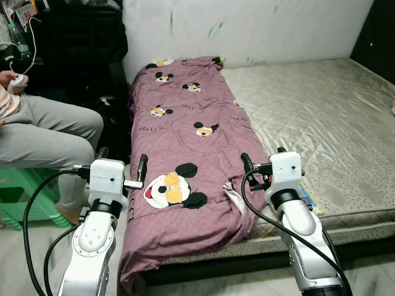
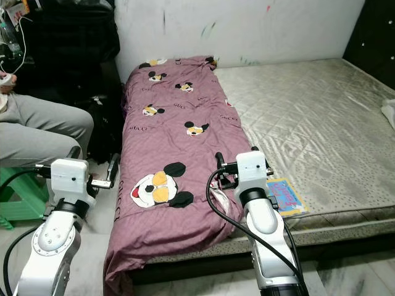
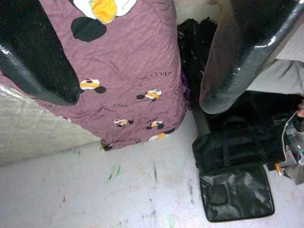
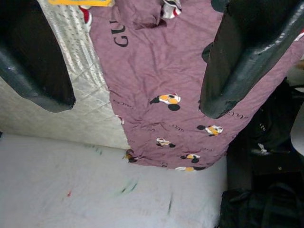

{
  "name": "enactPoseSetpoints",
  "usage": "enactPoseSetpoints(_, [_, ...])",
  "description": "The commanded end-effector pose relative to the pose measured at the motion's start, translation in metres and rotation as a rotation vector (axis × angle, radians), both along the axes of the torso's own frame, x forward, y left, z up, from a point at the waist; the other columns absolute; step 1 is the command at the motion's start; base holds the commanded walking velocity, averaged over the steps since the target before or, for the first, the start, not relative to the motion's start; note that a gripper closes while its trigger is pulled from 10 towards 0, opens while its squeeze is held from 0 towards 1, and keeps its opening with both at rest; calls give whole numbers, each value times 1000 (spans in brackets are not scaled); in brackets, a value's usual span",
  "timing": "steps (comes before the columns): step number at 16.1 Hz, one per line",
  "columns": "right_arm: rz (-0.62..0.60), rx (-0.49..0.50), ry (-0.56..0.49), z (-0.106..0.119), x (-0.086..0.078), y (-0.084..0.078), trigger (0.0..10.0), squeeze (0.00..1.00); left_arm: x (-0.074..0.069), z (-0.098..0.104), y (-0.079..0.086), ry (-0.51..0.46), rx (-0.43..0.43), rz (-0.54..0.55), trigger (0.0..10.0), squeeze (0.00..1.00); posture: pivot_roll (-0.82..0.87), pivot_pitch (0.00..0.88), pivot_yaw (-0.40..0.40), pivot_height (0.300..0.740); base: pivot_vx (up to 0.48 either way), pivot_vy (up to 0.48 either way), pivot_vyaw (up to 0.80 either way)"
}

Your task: Clean up the room

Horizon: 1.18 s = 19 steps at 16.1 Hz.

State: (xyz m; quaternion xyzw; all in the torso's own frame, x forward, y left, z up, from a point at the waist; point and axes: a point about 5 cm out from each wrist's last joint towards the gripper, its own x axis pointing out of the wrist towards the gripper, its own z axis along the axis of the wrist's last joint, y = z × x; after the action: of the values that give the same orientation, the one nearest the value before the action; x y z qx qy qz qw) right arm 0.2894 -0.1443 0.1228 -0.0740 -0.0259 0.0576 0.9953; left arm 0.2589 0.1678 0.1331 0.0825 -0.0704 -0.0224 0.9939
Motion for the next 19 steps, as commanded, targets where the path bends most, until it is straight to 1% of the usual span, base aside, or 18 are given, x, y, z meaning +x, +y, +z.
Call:
enactPoseSetpoints(1, [5, 7, 2, 0, 1, 3, 10000, 0, -1, 3, 4, -1, 11, 3, 10000, 0, -71, 0, 36, 740, 311, 0, 0])
enactPoseSetpoints(7, [11, 0, 2, 0, 3, 4, 10000, 0, -4, 2, 5, 7, 16, 7, 10000, 0, -65, 0, 34, 740, 308, 0, 0])
enactPoseSetpoints(11, [7, -4, 0, 0, 4, 2, 10000, 0, -2, 2, 4, 7, 29, 32, 10000, 0, -64, 0, 35, 740, 0, 0, 0])
enactPoseSetpoints(14, [14, -13, -3, 0, 4, 3, 10000, 0, -2, 2, 5, 6, 48, 48, 10000, 0, -63, 0, 36, 740, 0, 0, 0])
enactPoseSetpoints(17, [18, -15, -2, 0, 4, 3, 10000, 0, -2, 2, 5, 9, 47, 54, 10000, 0, -62, 0, 33, 740, 0, 0, 0])
enactPoseSetpoints(19, [21, -19, -2, 0, 4, 4, 10000, 0, -2, 2, 4, 14, 38, 55, 10000, 0, -65, 0, 31, 740, 0, -293, 691])
